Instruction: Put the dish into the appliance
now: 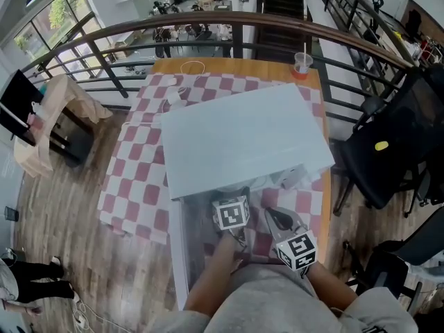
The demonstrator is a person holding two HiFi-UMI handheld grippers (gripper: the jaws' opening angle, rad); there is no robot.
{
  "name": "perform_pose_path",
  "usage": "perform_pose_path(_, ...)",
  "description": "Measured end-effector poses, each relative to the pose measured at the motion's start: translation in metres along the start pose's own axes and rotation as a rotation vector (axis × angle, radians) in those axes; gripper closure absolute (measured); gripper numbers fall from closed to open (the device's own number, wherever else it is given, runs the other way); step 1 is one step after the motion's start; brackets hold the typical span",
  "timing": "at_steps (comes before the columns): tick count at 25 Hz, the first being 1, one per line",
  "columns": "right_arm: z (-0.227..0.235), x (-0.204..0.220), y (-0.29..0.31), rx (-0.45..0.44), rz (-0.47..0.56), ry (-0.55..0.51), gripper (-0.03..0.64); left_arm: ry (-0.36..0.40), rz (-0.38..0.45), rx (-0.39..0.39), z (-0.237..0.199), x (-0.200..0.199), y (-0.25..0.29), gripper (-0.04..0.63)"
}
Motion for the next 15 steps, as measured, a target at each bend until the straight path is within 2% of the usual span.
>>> perform_pose_path(8,0.002,0.009,-0.009,0.016,-0.007,0.005,0.618,0.049,-0.087,-0.067,0.000,0.002,-0.009,0.267)
perform_pose_path(15,0.003,0.013,-0.016,0.035,-0.011,0.013,0.618,-0.023,-0.105,-0.077,-0.007,0.021,-0.020,0.279)
Point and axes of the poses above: the fingertips, and each gripper's own axes: y forward along the fingers, z to its right, x out of its underside, the point moved 1 cm from there along -y, backward along the fingers, and after that the axes turned 4 degrees about z, right-handed, at the moved point
